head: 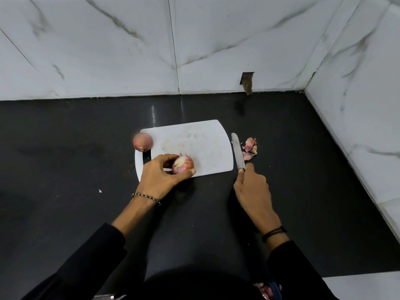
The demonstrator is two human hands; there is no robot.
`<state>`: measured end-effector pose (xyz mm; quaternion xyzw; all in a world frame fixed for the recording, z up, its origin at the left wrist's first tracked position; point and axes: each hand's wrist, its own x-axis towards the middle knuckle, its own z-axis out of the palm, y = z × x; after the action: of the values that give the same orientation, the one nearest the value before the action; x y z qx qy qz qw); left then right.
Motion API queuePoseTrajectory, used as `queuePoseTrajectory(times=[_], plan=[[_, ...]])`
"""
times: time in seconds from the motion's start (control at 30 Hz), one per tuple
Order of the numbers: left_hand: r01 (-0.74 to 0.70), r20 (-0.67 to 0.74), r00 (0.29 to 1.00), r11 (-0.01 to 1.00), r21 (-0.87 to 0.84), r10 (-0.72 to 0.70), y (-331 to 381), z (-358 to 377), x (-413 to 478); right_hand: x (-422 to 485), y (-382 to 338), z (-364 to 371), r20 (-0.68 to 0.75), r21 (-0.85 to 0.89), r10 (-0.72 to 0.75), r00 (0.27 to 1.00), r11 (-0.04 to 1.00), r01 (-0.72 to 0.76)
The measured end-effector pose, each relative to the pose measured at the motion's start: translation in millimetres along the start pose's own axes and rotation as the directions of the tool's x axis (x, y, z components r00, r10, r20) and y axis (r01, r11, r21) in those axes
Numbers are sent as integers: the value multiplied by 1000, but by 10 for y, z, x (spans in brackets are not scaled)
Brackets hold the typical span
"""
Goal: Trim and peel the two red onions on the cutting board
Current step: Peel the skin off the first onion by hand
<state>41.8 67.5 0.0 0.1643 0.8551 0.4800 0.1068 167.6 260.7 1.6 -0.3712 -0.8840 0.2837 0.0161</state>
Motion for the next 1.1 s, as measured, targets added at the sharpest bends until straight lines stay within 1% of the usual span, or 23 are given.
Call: queuePoseTrajectory(times=[0.13, 0.33, 0.53, 0.73, 0.87, 0.93, 0.97, 1.03, 1.1], plan=[[-2, 0, 1000, 1000, -1, 2, 10, -13, -6, 2, -117, 146, -48, -42, -97, 994, 995, 95], [16, -46, 999, 1000, -9, -16, -1, -67, -20, 28, -261, 286, -25, -87, -140, 990, 987, 137], [30, -38, 999, 999, -25, -31, -22, -65, -48, -21, -278, 306, 23, -184, -184, 983, 965, 185], [-6, 8, 1000, 1000, -25, 6, 9, -33, -73, -41, -280, 265, 42, -227, -212, 976, 950, 216], [-44, 16, 999, 999, -31, 44, 52, -5, -94, -65, -280, 174, 24, -200, -222, 975, 954, 222], [-94, 14, 995, 995, -26, 95, 83, 16, -116, -88, -272, 105, -35, -146, -260, 965, 957, 252], [-125, 16, 992, 992, -17, 125, 98, 27, -128, -100, -271, 68, -66, -83, -279, 958, 958, 273], [-186, 25, 982, 983, -1, 186, 129, 53, -145, -119, -285, -12, -108, 101, -291, 950, 948, 302], [-248, 46, 968, 969, 22, 247, 172, 88, -155, -150, -304, -100, -114, 290, -278, 954, 909, 300]])
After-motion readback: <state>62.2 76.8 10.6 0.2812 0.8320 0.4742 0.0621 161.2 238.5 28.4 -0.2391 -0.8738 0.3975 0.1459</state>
